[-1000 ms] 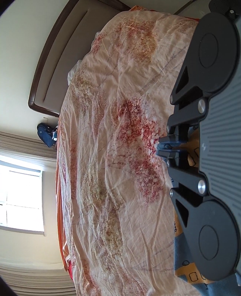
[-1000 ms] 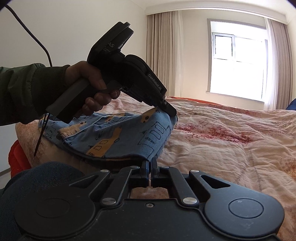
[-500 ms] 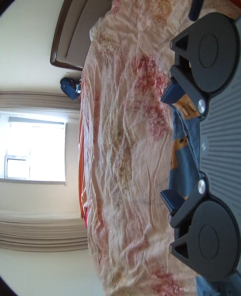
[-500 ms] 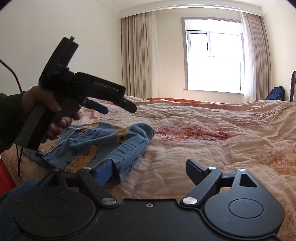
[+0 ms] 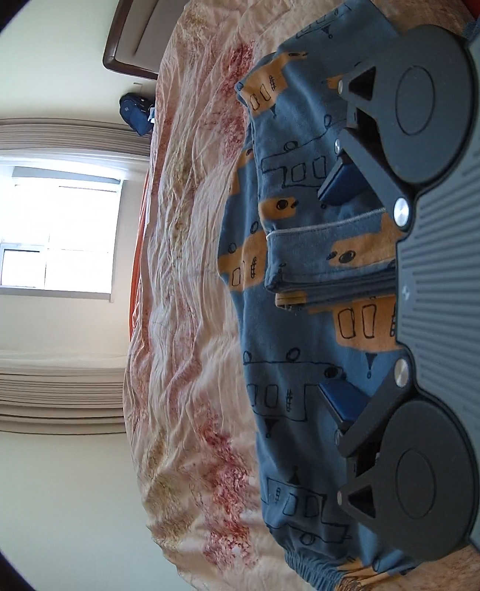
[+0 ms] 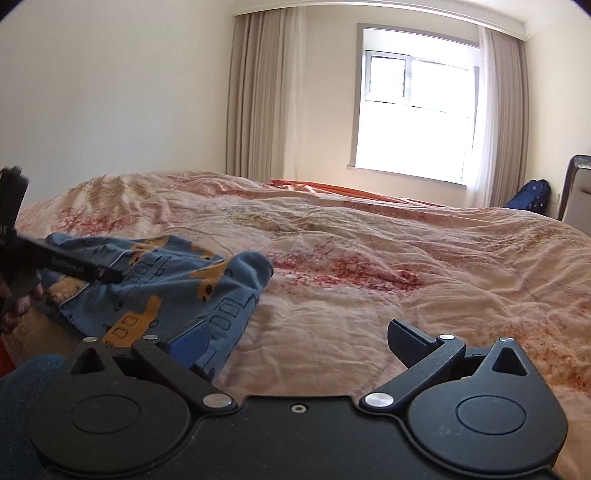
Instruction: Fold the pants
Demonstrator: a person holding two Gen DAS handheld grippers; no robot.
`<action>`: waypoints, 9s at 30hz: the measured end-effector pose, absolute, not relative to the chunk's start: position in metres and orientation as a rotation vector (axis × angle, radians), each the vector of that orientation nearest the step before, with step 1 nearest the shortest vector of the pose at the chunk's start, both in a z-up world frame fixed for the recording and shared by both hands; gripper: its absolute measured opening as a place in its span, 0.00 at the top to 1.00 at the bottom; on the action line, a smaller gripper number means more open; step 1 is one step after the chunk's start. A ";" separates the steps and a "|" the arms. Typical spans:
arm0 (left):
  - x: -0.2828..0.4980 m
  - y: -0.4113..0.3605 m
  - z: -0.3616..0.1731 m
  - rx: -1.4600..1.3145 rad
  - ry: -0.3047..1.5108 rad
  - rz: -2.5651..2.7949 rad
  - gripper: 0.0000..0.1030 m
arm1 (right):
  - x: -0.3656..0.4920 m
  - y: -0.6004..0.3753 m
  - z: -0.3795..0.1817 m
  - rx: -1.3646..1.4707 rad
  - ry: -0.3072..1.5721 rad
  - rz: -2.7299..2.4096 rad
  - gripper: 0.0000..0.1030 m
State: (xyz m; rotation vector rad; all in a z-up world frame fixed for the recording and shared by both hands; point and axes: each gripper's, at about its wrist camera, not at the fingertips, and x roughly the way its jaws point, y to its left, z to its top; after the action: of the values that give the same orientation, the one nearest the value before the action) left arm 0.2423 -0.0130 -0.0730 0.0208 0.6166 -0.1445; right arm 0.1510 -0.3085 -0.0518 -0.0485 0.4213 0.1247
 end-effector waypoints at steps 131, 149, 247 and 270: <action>0.205 -0.081 -0.017 -0.146 0.562 -0.402 0.01 | 0.150 -0.294 -0.088 -0.040 0.468 -0.123 0.01; 0.216 -0.004 -0.072 -0.188 0.691 -0.095 0.01 | 0.191 -0.270 -0.084 0.456 0.570 0.389 0.08; 0.189 -0.005 -0.075 -0.112 0.647 -0.189 0.01 | 0.164 -0.271 -0.103 0.111 0.501 0.089 0.00; 0.251 -0.038 -0.079 -0.070 0.710 -0.238 0.01 | 0.256 -0.283 -0.114 0.326 0.539 0.271 0.00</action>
State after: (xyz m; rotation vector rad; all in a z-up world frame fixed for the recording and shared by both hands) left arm 0.2506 -0.0385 -0.0789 -0.0697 0.7095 -0.2379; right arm 0.2564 -0.2827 -0.1140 0.3262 0.5395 0.2706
